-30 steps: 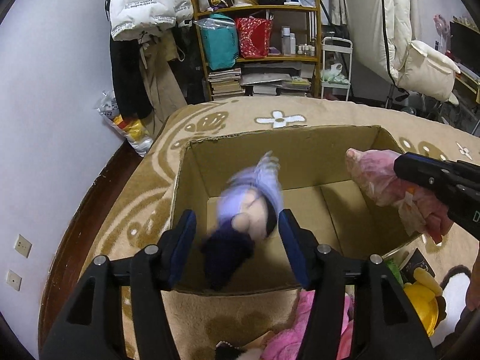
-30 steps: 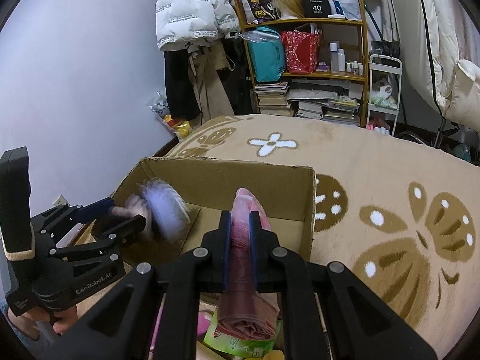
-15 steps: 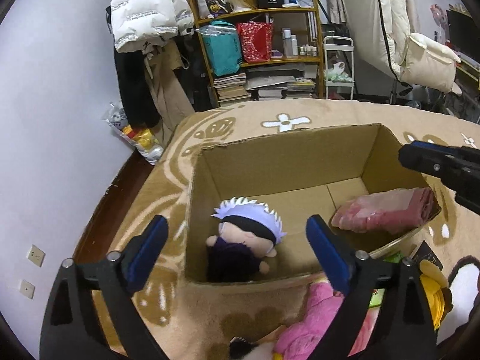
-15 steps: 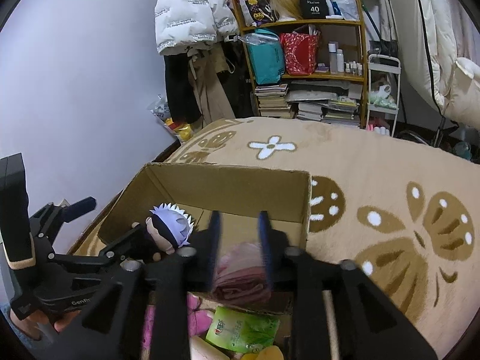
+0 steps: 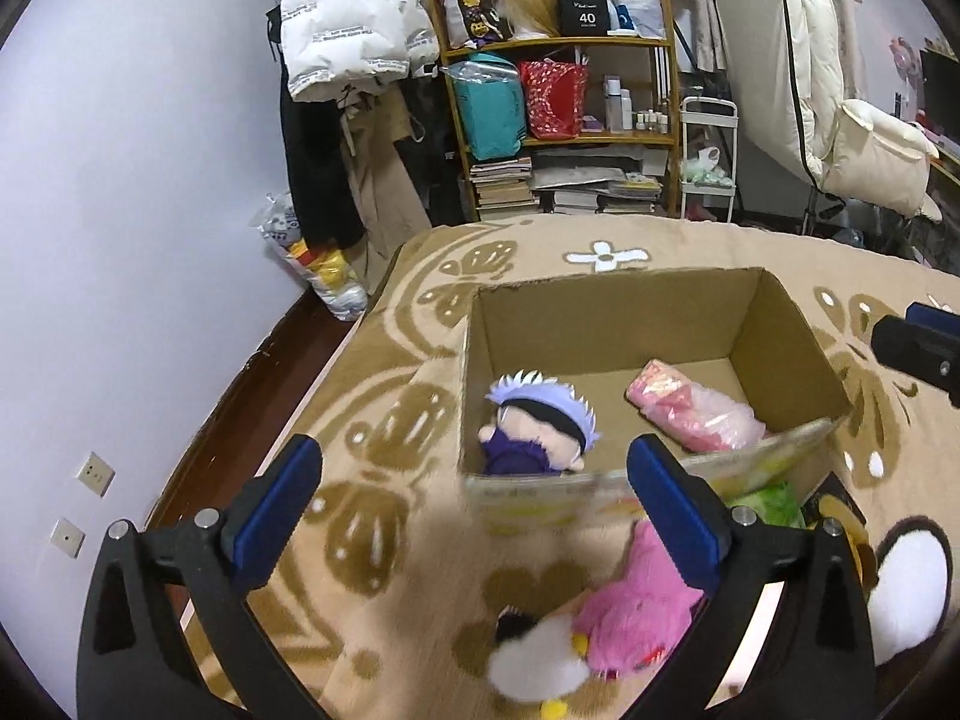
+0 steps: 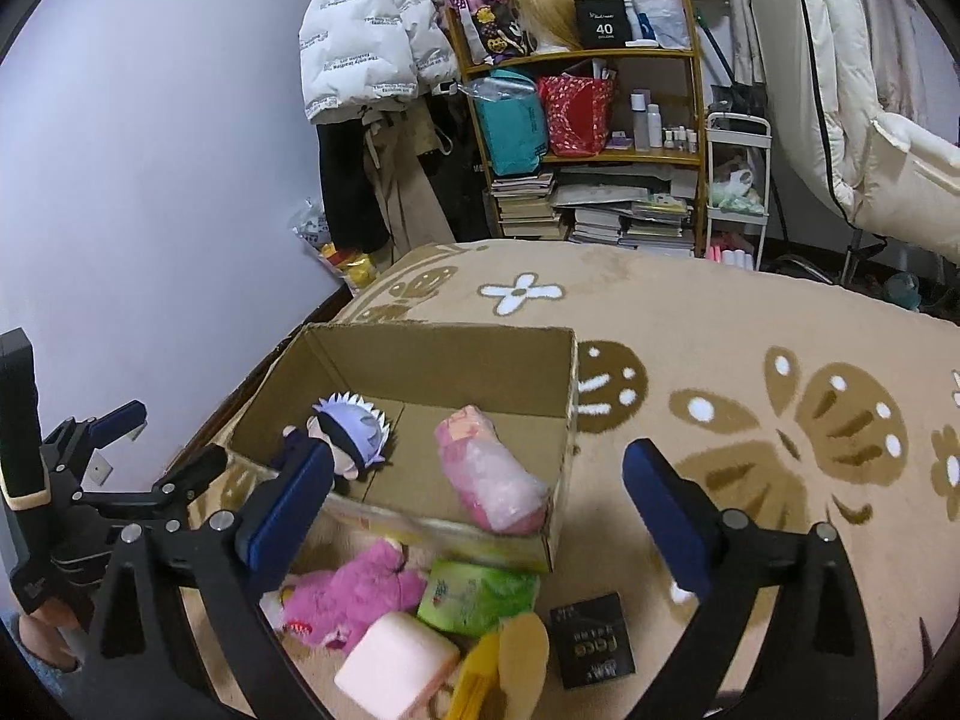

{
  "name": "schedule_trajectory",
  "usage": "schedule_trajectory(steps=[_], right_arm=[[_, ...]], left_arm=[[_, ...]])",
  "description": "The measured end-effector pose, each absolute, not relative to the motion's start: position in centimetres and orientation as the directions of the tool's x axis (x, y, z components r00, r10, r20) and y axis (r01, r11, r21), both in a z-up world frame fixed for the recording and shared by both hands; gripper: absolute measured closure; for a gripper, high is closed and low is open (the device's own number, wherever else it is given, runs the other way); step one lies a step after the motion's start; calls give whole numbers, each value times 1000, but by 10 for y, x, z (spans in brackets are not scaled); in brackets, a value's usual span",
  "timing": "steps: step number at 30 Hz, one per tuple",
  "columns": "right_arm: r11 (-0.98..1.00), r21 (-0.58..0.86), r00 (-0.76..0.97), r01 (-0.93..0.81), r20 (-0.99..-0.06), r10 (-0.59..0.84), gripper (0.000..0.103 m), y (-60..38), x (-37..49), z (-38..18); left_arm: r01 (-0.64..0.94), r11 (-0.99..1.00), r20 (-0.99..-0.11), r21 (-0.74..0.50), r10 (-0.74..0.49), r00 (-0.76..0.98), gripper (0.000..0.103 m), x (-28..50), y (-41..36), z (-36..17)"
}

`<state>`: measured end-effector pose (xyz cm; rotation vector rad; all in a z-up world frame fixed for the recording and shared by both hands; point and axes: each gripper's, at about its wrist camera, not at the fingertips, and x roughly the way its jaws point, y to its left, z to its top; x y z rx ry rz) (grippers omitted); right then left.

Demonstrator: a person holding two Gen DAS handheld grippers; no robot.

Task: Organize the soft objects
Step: 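Lower both held items into the box and open both grippers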

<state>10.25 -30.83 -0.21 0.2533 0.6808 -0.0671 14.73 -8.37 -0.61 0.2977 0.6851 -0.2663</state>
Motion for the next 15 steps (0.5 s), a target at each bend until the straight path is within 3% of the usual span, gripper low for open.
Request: schedule_trajectory(steps=[15], right_arm=[[963, 212, 750, 166, -661, 17, 2, -299, 50, -8]], left_arm=[[279, 942, -685, 188, -78, 724, 2, 101, -56, -8]])
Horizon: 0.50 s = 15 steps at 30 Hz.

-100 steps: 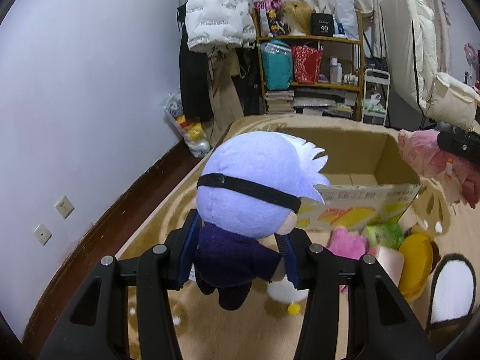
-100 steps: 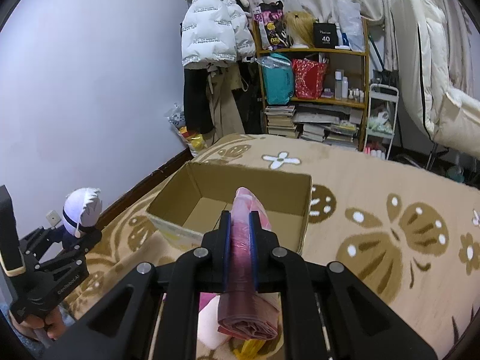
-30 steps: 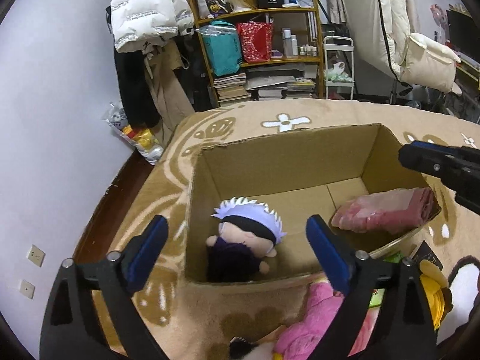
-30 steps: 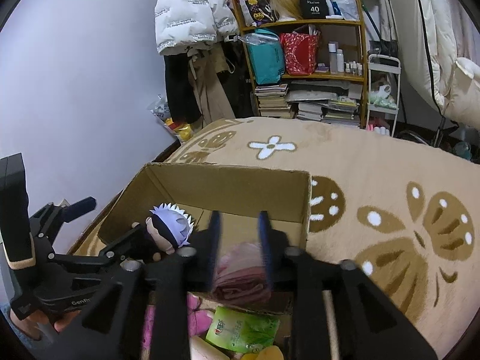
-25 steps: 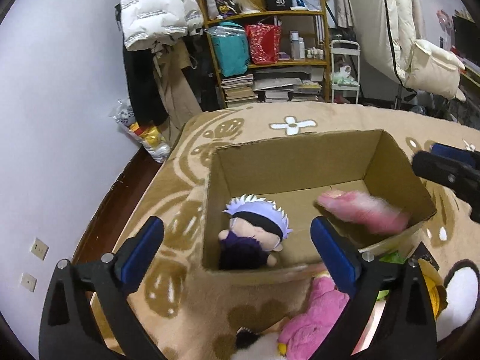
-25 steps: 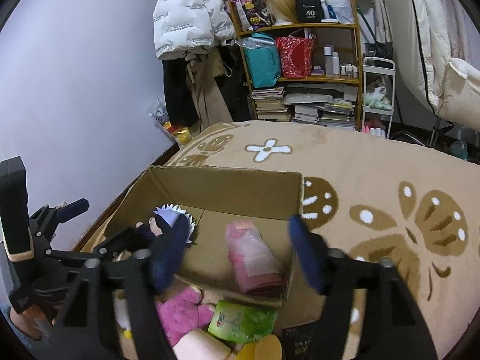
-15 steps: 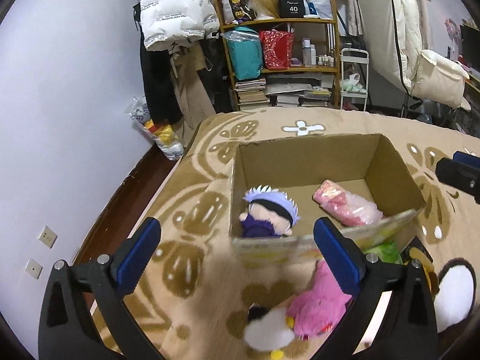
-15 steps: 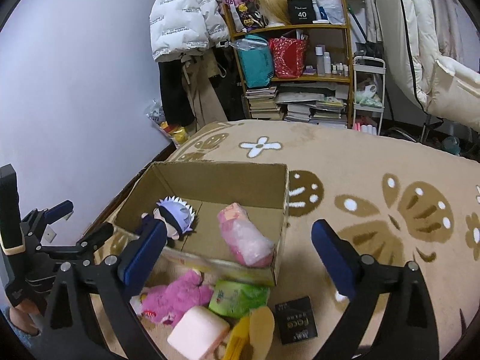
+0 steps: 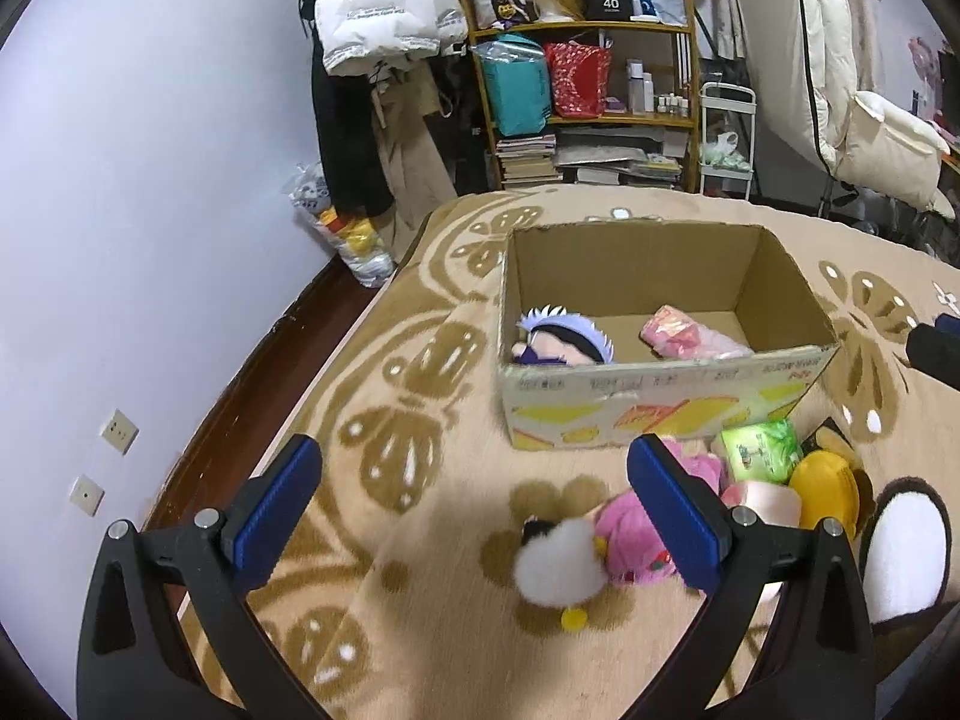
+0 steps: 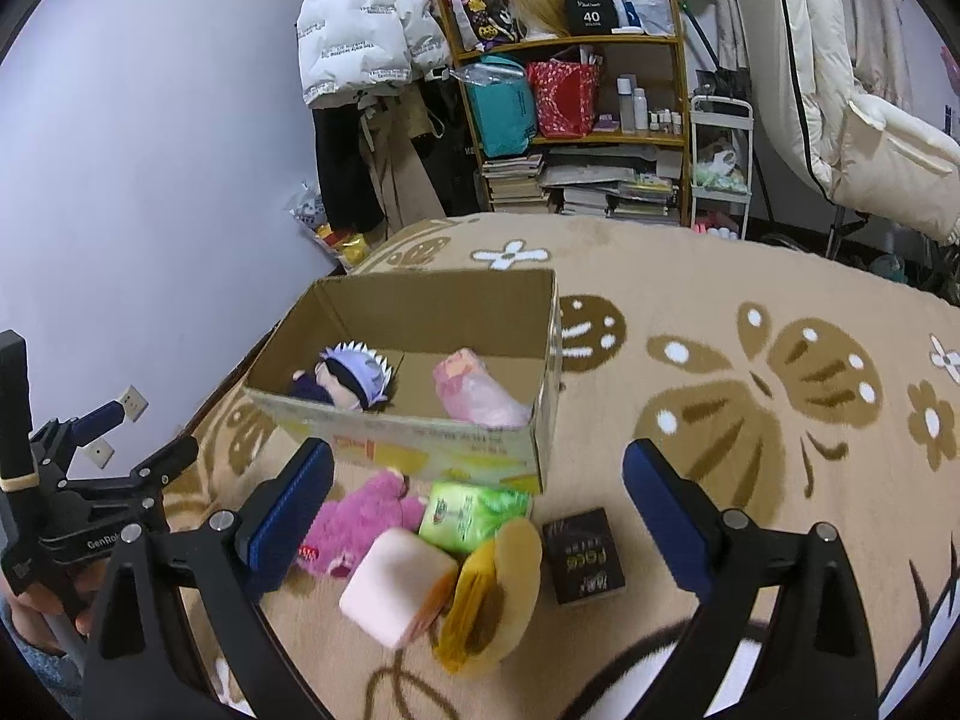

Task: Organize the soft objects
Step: 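Move both grippers back to the remaining plushes beside the box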

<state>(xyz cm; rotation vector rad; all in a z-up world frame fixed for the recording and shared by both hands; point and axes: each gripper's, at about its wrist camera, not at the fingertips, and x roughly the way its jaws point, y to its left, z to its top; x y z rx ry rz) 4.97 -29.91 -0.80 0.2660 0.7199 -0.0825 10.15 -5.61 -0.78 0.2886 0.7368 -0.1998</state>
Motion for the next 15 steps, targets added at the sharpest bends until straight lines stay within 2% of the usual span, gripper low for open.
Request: schedule_trajectory(steps=[15], right_arm=[[961, 213, 717, 177, -697, 22, 2, -287, 32, -26]], left_arm=[[242, 962, -761, 130, -59, 646, 2, 95, -35, -29]])
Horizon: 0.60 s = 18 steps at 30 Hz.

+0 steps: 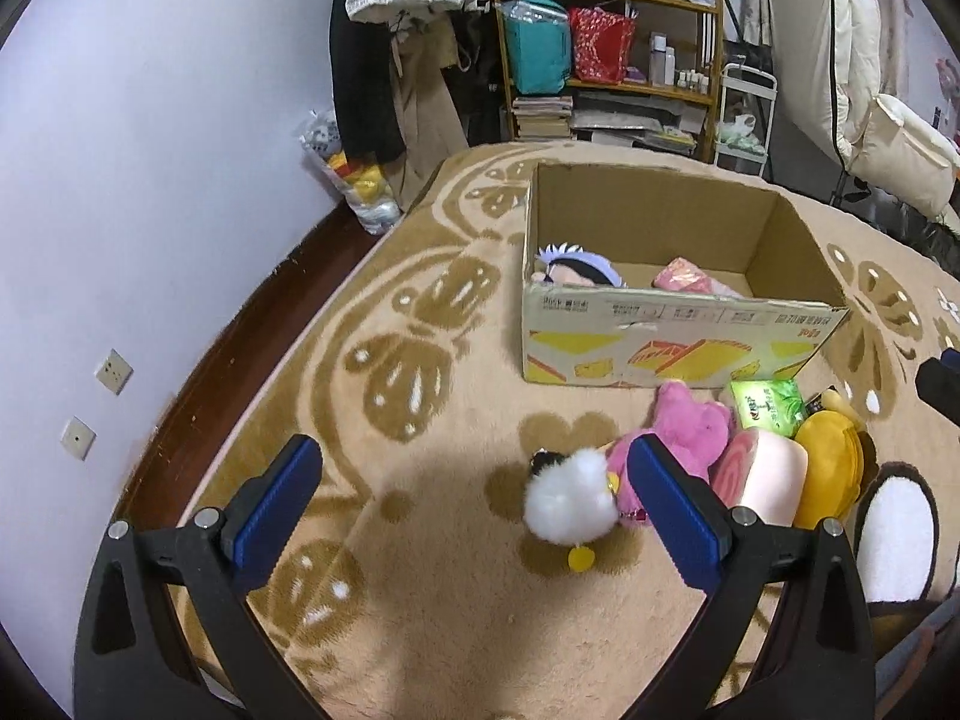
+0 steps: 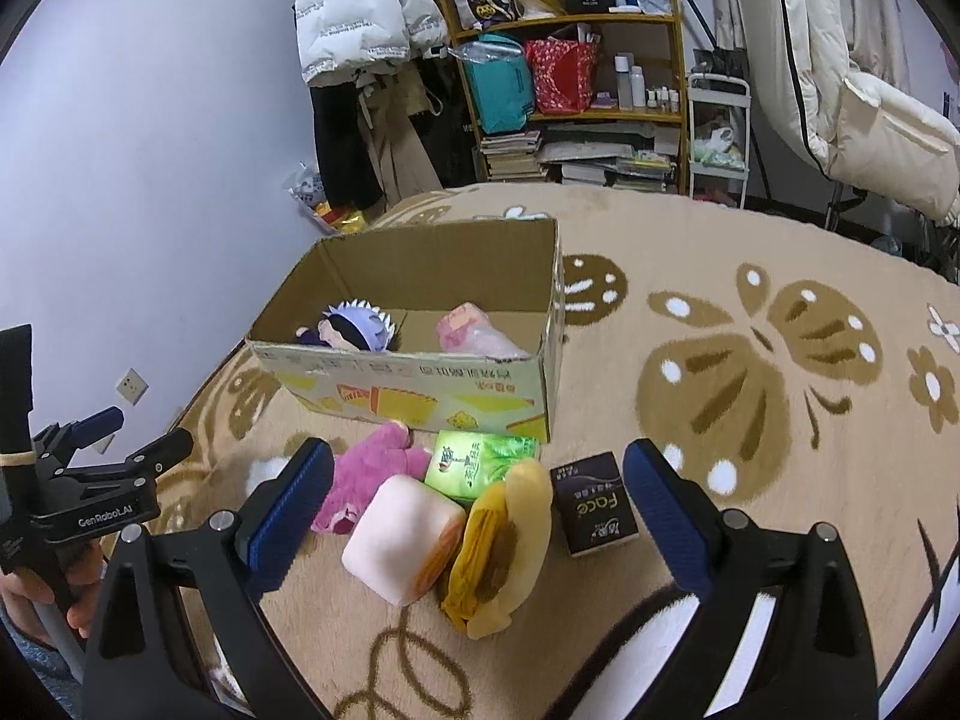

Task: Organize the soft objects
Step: 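Move both grippers back to the remaining plushes beside the box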

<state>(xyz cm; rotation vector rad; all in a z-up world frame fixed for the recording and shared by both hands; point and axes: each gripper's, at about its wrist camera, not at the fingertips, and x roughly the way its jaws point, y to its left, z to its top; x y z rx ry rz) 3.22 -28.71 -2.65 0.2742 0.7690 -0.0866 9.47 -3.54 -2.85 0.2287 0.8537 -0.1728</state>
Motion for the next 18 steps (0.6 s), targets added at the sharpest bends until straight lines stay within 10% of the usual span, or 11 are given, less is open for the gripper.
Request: schedule_trajectory(steps=[18], right_arm=[[941, 255, 618, 221, -783, 67, 2, -287, 55, -75]], left_arm=[[245, 959, -836, 139, -19, 549, 2, 125, -39, -71]])
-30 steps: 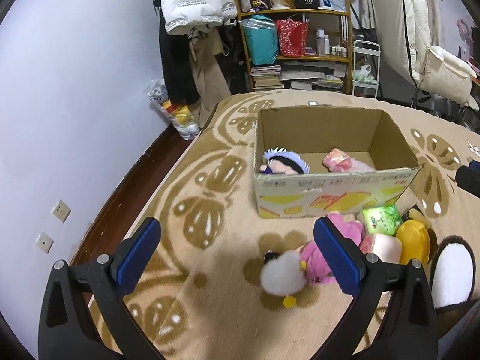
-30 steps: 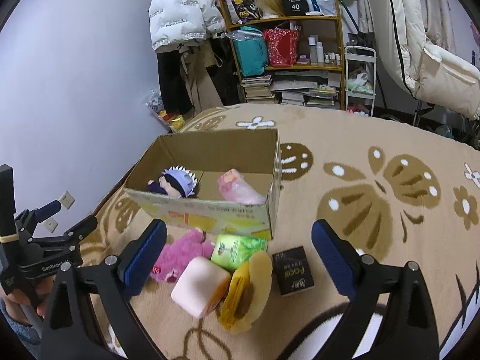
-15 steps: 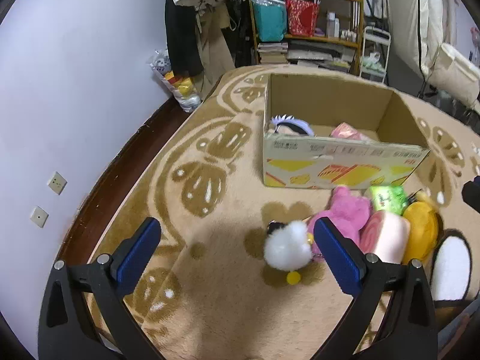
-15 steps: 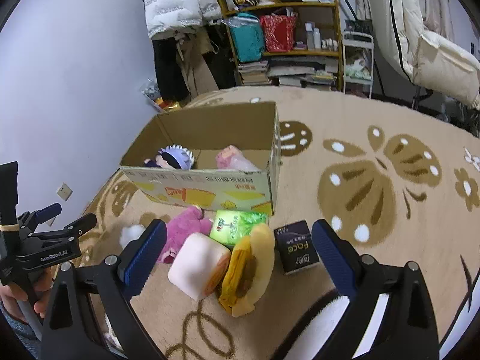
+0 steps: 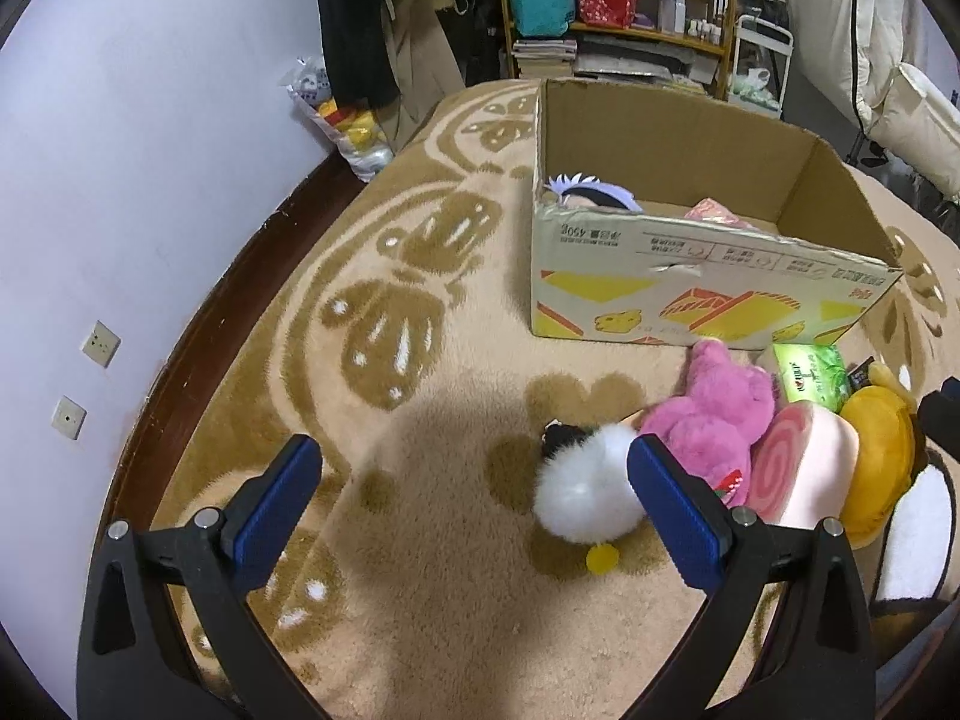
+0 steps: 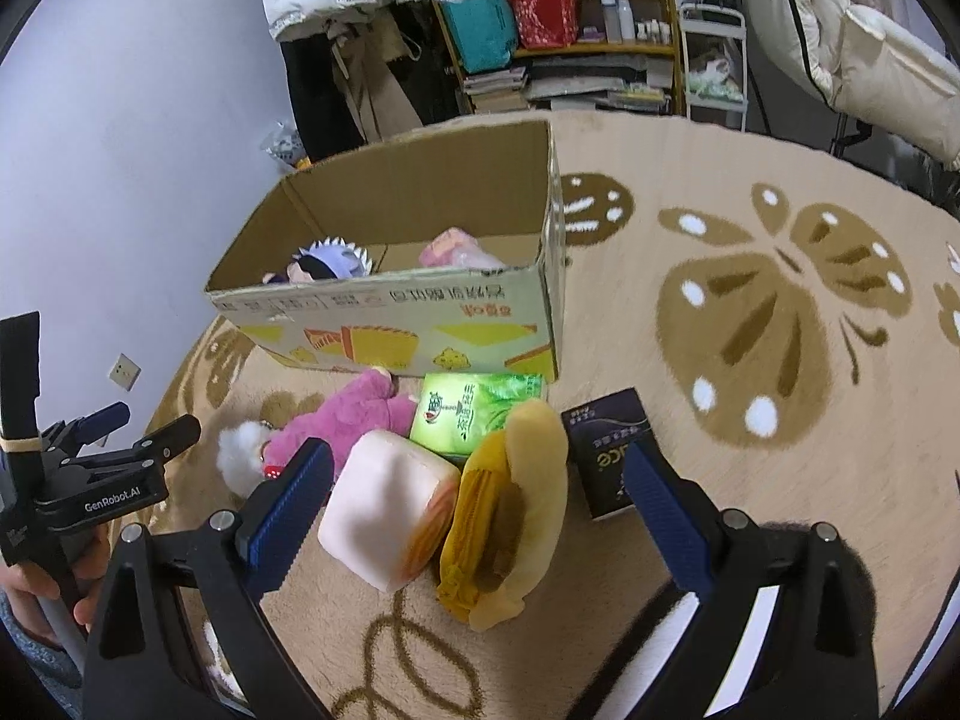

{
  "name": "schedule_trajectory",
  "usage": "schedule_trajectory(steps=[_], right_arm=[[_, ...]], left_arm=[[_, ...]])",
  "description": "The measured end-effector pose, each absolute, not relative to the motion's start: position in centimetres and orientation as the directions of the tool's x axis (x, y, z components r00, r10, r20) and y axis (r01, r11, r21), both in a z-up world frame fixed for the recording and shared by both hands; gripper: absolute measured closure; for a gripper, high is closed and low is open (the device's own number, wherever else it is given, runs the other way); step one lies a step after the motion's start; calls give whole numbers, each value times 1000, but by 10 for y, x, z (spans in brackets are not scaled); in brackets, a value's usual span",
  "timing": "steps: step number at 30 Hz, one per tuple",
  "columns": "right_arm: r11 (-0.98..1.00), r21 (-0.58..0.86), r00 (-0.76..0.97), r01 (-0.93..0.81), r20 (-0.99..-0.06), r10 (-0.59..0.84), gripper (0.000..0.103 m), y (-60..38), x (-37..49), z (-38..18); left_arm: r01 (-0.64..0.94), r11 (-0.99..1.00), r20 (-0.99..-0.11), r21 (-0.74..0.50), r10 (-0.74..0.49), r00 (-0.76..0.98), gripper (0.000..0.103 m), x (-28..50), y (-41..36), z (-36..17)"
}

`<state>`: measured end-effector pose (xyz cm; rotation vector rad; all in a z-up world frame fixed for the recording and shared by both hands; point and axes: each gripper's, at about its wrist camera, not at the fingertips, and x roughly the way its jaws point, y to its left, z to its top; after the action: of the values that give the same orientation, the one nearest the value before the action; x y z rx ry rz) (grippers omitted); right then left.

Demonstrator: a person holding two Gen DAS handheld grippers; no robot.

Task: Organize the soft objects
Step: 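Move both grippers back to the remaining plushes beside the box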

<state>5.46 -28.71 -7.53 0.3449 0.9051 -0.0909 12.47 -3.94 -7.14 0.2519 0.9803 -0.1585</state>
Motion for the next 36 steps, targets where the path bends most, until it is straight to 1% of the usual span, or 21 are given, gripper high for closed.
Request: schedule_trajectory(steps=[7, 13, 14, 15, 17, 19, 26, 36], right_arm=[[936, 246, 570, 252, -819, 62, 2, -288, 62, -91], [925, 248, 542, 289, -839, 55, 9, -296, 63, -99], [924, 245, 540, 293, -840, 52, 13, -297, 63, -100], [925, 237, 536, 296, -843, 44, 24, -297, 63, -100], [932, 199, 521, 302, -854, 13, 36, -298, 63, -100], [933, 197, 515, 301, -857, 15, 37, -300, 64, -101], [921, 244, 500, 302, -864, 65, 39, -303, 67, -107], [927, 243, 460, 286, -883, 90, 39, -295, 74, -120]], left_arm=[[265, 954, -861, 140, -14, 508, 2, 133, -46, -86], [286, 943, -875, 170, 11, 484, 2, 137, -51, -99], [288, 942, -877, 173, 15, 480, 2, 137, -52, -101], [292, 941, -882, 174, 17, 471, 2, 138, -53, -104], [297, 942, -893, 155, 5, 450, 2, 139, -53, -107], [298, 946, -903, 130, -11, 430, 2, 139, -52, -111], [302, 944, -914, 131, -3, 406, 2, 143, -54, -121], [335, 932, -922, 140, -1, 387, 2, 146, -64, -132]])
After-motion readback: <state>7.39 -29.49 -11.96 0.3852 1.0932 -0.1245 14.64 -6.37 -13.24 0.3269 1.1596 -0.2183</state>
